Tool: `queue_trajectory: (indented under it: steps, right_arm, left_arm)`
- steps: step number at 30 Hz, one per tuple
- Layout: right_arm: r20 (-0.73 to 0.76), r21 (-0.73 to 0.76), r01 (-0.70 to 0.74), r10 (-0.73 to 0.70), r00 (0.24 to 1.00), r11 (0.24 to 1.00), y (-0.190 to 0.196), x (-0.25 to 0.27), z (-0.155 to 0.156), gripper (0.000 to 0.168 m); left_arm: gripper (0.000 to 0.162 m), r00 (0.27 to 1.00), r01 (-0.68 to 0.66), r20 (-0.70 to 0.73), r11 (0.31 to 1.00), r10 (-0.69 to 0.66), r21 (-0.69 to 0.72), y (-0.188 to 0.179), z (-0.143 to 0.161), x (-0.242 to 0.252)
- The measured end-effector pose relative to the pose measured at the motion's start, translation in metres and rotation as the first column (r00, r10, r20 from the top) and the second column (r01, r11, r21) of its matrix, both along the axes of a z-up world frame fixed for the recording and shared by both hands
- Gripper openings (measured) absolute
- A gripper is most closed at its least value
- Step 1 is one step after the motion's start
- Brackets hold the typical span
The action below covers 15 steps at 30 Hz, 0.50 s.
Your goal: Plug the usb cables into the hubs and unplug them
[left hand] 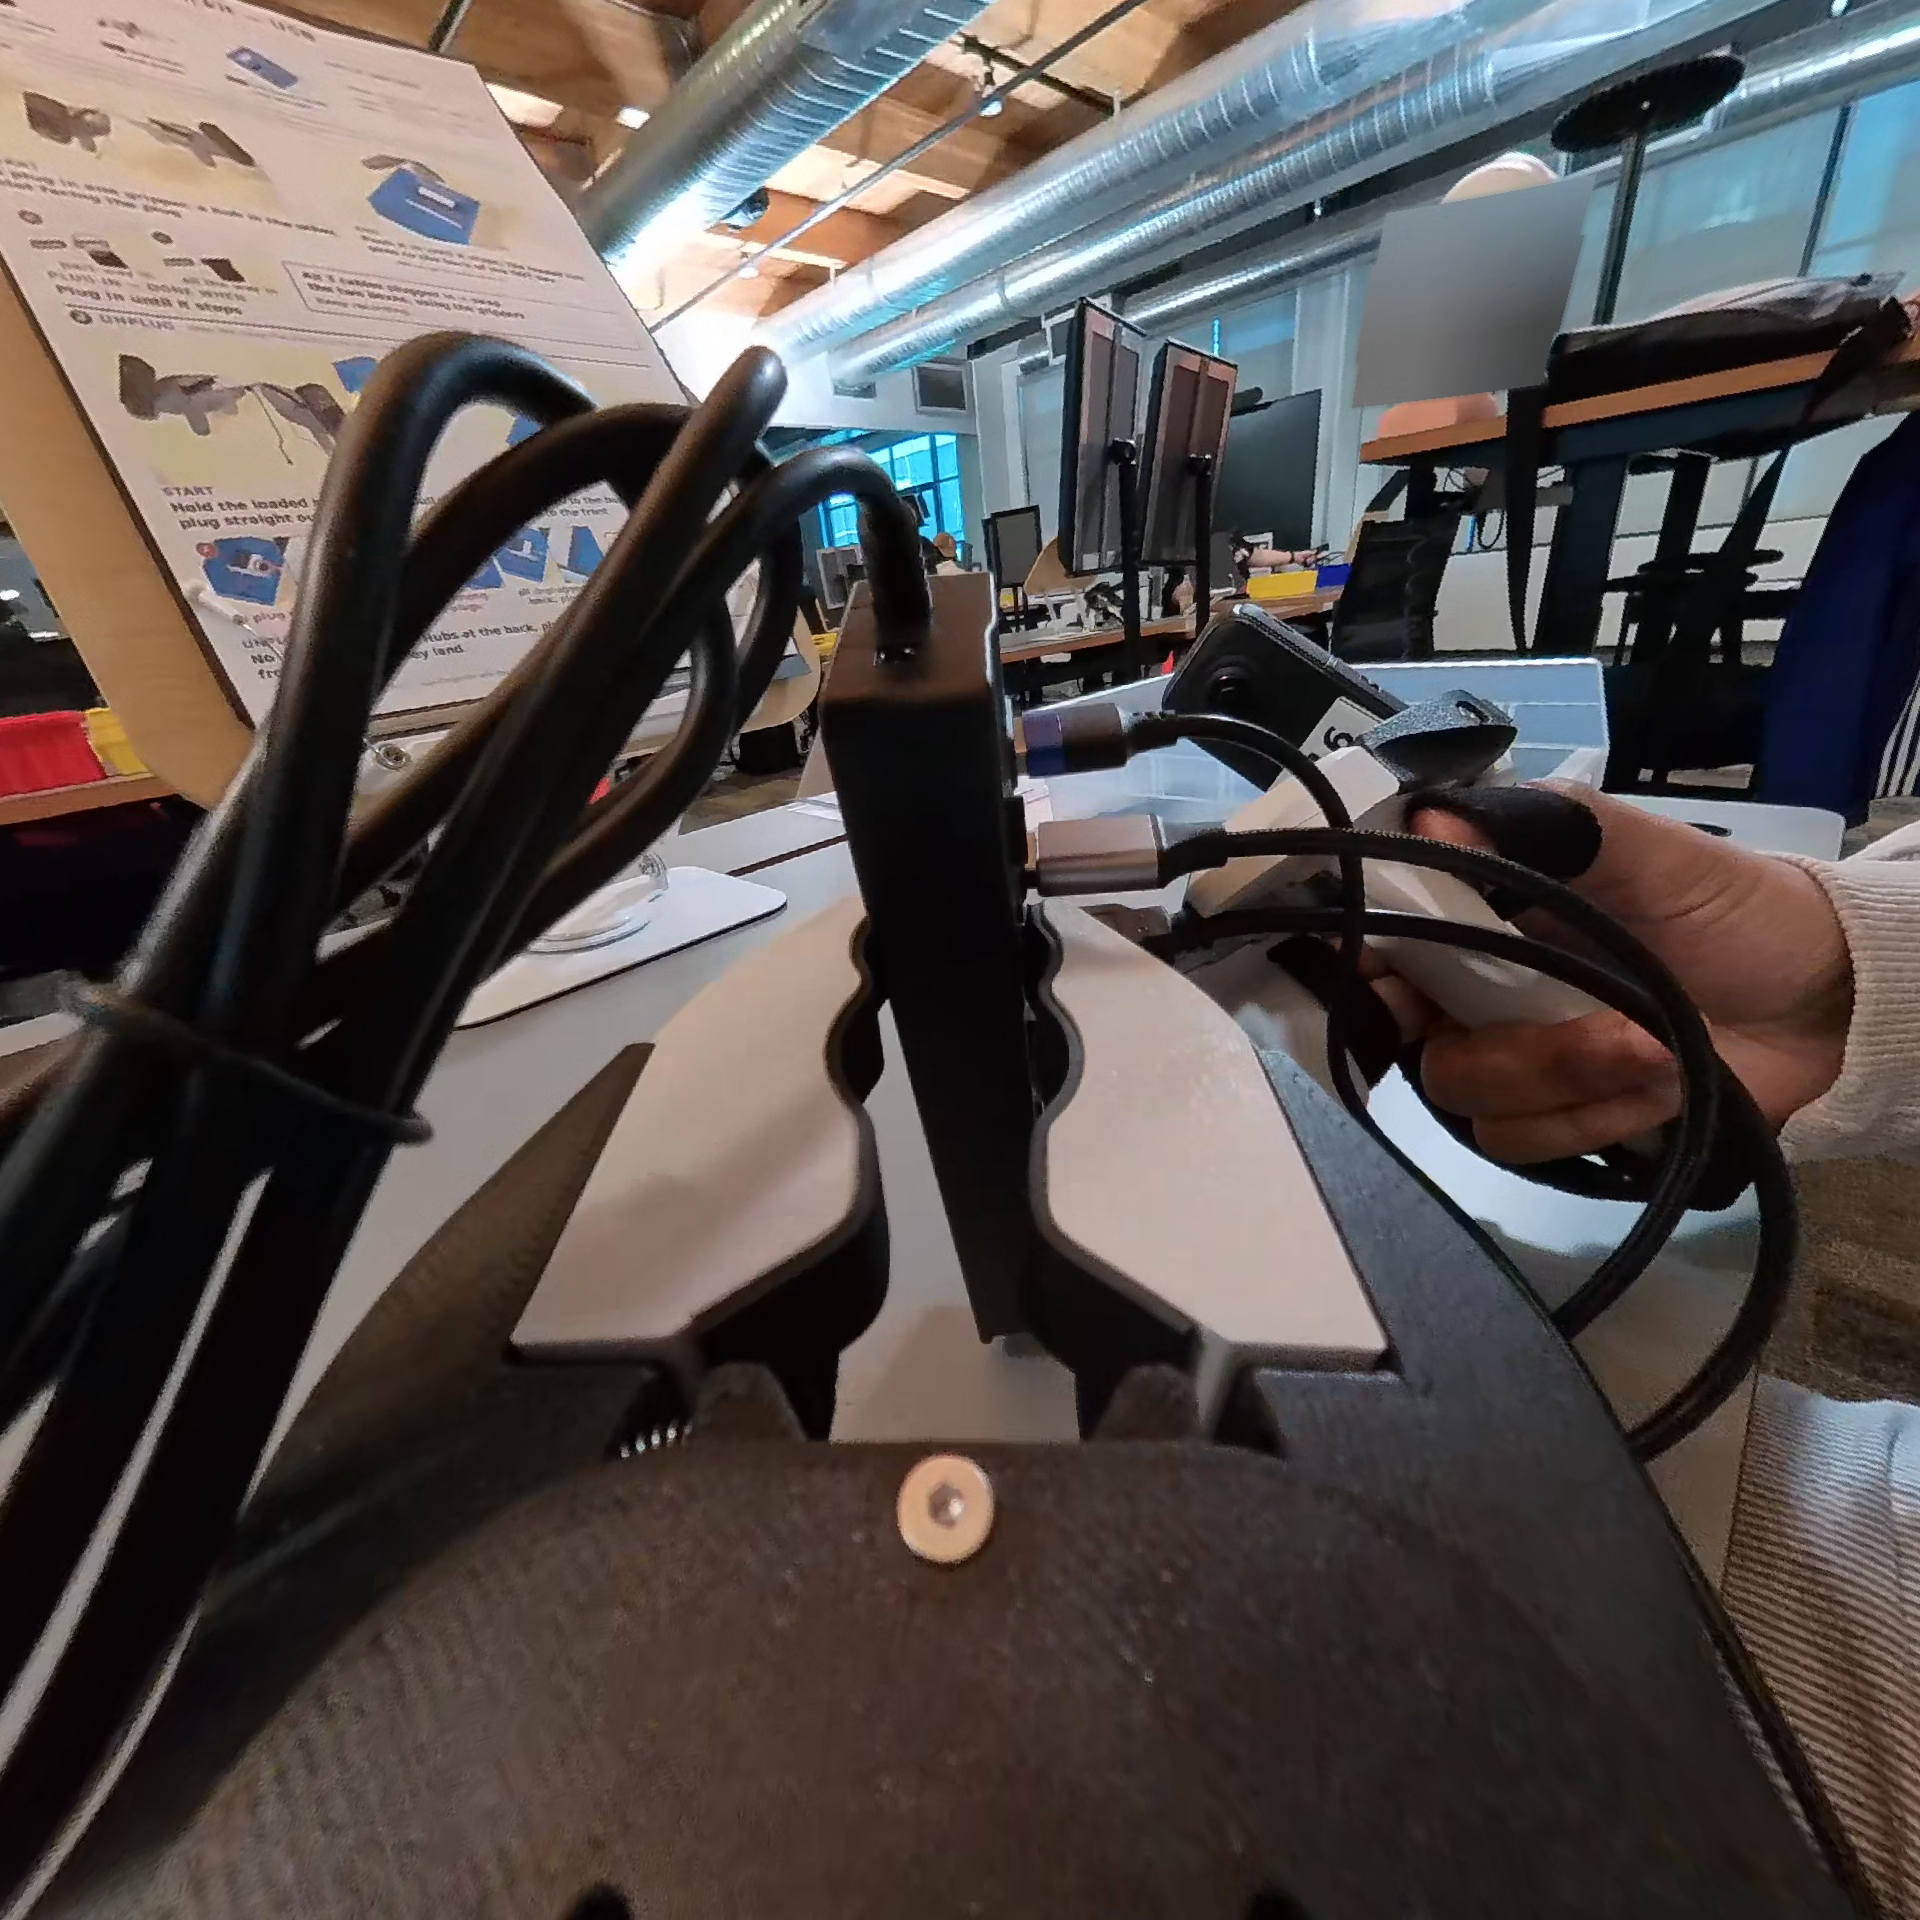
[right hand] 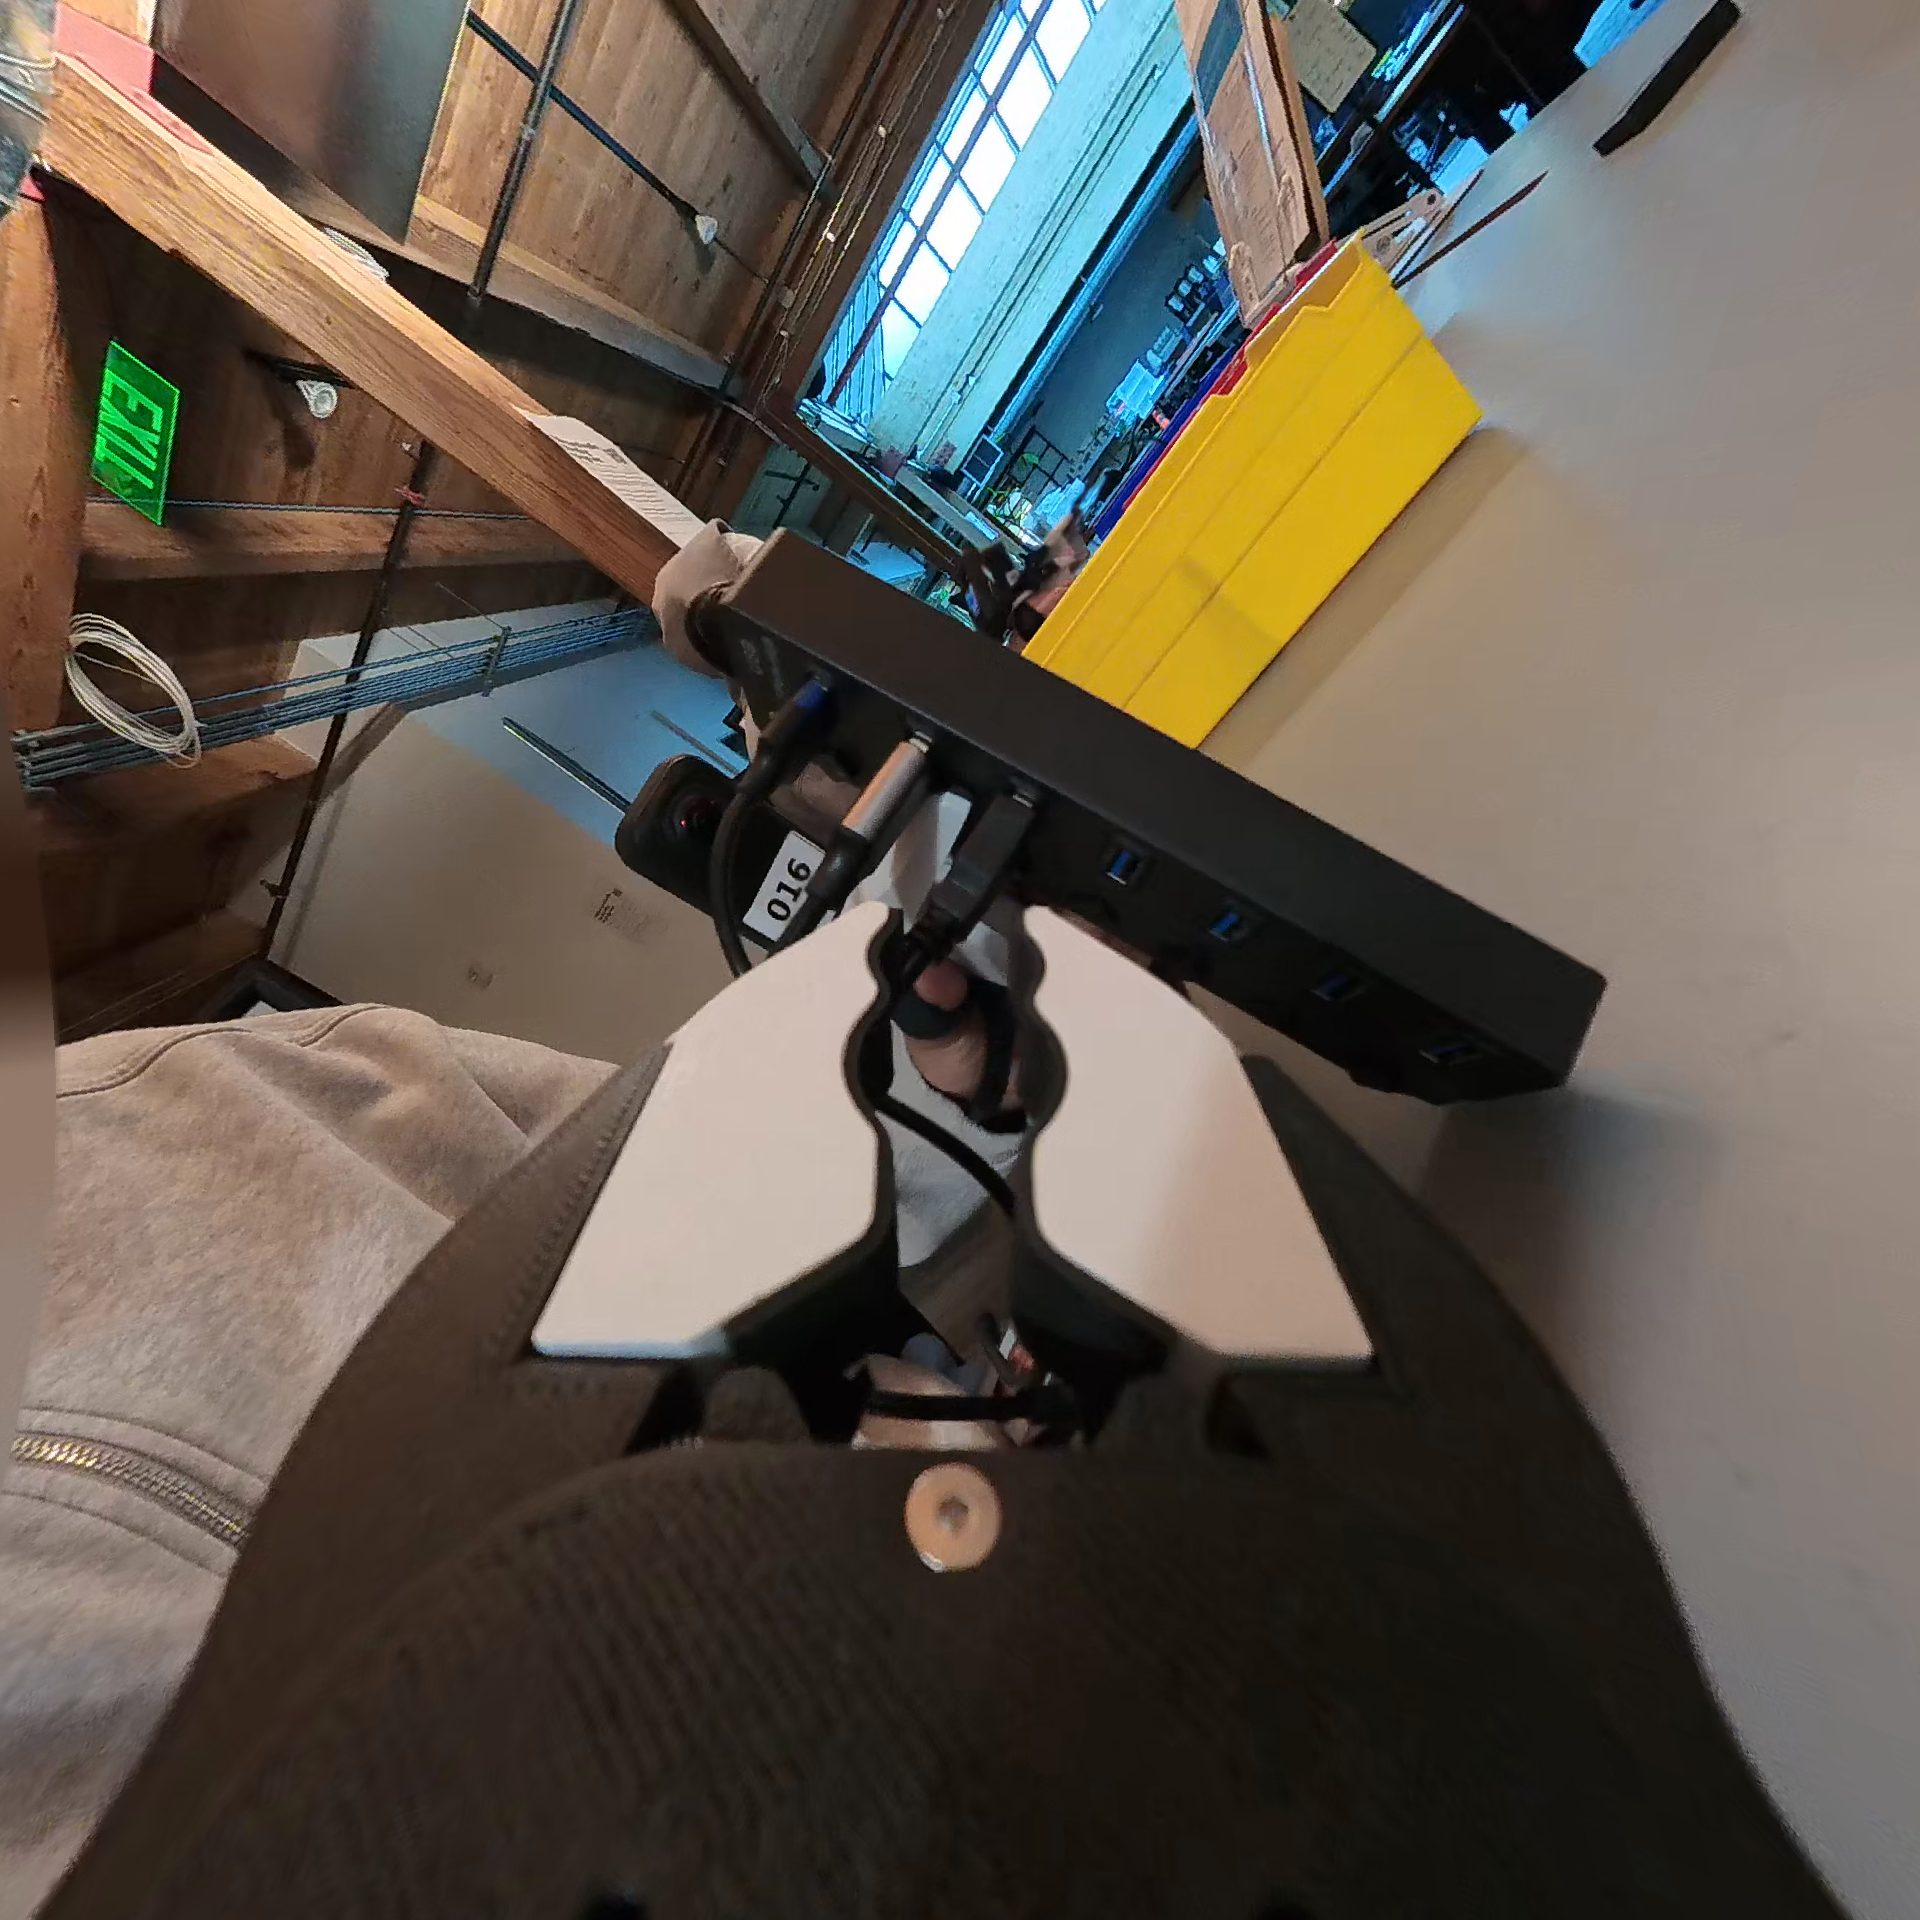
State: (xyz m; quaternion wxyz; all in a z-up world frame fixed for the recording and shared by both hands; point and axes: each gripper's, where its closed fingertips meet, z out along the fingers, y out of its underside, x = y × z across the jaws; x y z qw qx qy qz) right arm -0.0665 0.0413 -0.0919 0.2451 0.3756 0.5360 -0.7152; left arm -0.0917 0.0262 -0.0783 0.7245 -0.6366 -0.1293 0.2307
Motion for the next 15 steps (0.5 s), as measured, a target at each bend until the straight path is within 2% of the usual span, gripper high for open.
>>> queue_trajectory:
  steps: [11,15]
  right_arm:
    - [-0.002,0.031,-0.033,0.033,0.999,0.999,-0.004,0.004,-0.001,0.015]
    - [-0.009,0.009,-0.045,0.045,0.999,0.999,-0.004,0.006,0.004,0.015]
  left_arm:
    - [0.03,0.996,0.012,-0.088,0.998,-0.018,-0.067,0.006,-0.005,0.007]
    - [0.035,0.996,0.057,-0.07,0.998,-0.059,-0.029,0.008,-0.003,0.012]
